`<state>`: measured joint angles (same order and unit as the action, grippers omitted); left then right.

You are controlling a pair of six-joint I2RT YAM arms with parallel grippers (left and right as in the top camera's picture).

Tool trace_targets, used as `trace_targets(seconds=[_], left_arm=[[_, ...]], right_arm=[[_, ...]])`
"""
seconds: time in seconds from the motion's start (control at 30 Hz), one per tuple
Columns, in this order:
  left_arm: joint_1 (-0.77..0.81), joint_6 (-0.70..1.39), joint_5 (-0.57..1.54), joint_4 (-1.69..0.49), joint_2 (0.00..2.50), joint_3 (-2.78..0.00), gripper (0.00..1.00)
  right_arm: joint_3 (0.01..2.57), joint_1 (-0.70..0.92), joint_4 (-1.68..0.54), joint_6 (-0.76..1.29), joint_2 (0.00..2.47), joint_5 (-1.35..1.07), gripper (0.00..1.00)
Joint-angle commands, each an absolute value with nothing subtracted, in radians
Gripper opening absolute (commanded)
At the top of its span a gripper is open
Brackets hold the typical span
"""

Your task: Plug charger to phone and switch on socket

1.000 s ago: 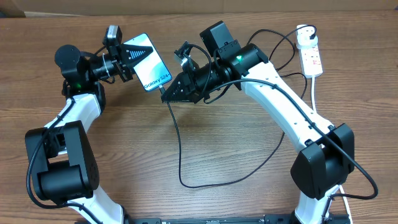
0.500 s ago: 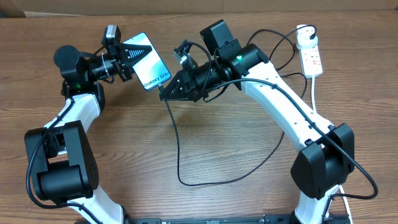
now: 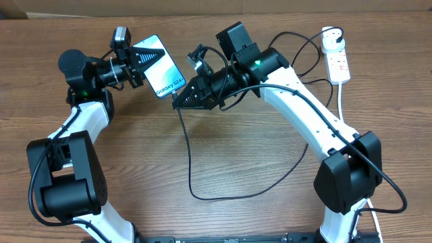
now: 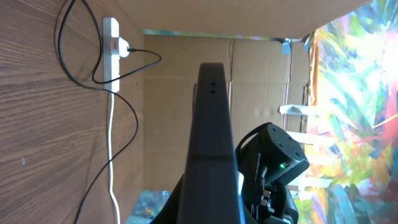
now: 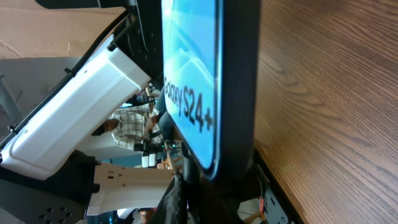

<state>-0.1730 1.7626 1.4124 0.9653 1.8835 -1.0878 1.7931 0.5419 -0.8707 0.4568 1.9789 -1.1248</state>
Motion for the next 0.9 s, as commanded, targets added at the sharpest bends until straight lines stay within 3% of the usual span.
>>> trace_targets(seconds=[0.0, 0.87], left_arm=[[-0.163, 1.759, 1.532, 0.978, 1.876, -1.110, 0.04], [-0.163, 1.758, 1.564, 0.978, 1.876, -1.110, 0.04]], right_arm=[[1.800, 0.514, -0.842, 0.465, 2.005, -1.060, 0.04], [1.800, 0.453, -0.800, 0.492, 2.005, -1.022, 0.04]])
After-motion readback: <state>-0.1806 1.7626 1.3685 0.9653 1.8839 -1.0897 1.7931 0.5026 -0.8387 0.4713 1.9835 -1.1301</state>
